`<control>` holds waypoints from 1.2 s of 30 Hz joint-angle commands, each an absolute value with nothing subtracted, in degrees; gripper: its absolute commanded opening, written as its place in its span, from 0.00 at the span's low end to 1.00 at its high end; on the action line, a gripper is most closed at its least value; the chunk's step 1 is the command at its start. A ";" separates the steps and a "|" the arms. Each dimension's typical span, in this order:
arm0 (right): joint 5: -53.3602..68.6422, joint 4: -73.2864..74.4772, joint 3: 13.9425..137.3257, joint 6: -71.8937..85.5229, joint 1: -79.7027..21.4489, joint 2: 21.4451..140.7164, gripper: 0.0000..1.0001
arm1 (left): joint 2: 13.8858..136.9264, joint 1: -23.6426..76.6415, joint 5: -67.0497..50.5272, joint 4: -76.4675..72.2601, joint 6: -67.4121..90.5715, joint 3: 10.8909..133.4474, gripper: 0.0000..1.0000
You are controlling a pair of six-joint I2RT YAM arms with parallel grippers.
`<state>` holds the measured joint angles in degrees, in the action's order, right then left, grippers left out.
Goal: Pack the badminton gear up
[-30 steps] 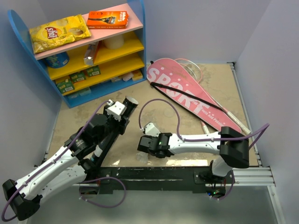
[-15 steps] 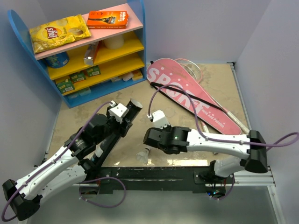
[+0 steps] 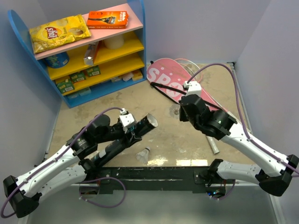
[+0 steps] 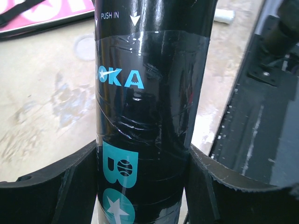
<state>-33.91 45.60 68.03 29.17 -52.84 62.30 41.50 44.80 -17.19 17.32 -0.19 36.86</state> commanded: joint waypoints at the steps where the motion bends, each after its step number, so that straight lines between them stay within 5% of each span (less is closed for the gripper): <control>1: -22.96 38.68 71.27 24.87 -48.96 59.68 0.00 | 40.61 45.88 -25.04 12.83 -1.93 37.62 0.00; 10: -3.72 34.80 74.70 25.22 -48.43 56.43 0.00 | 39.55 48.51 -29.53 12.04 -2.72 37.00 0.00; 36: 18.45 40.78 74.09 21.97 -48.43 53.17 0.00 | 37.09 49.04 -30.94 11.07 -3.08 36.56 0.00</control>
<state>13.67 42.65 75.02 23.46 -48.66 53.30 37.80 48.84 -30.28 14.55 -2.48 36.64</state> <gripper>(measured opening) 0.010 0.672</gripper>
